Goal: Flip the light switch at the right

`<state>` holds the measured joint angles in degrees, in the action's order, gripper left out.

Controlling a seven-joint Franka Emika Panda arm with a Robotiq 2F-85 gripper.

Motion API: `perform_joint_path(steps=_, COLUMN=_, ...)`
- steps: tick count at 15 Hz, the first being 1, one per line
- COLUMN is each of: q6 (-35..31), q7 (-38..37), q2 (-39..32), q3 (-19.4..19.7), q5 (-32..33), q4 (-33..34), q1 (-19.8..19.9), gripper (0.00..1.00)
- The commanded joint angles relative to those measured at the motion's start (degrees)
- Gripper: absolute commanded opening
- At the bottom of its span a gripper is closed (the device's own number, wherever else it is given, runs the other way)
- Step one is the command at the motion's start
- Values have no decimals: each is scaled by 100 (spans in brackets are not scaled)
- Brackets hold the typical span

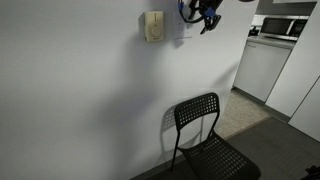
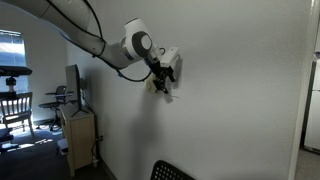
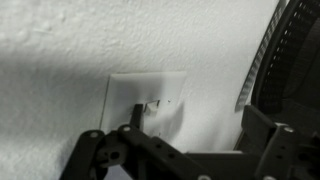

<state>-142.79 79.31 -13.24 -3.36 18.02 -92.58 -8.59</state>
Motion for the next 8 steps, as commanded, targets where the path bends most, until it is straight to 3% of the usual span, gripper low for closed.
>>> perform_joint_path(steps=1, q6=41, q7=135, q2=-55, q3=-156, q5=-186, q4=-60, q1=201, gripper=100)
perform_joint_path(steps=8, q6=161, q7=127, q2=-219, q3=-199, q5=-373, q4=-23, q1=214, gripper=100)
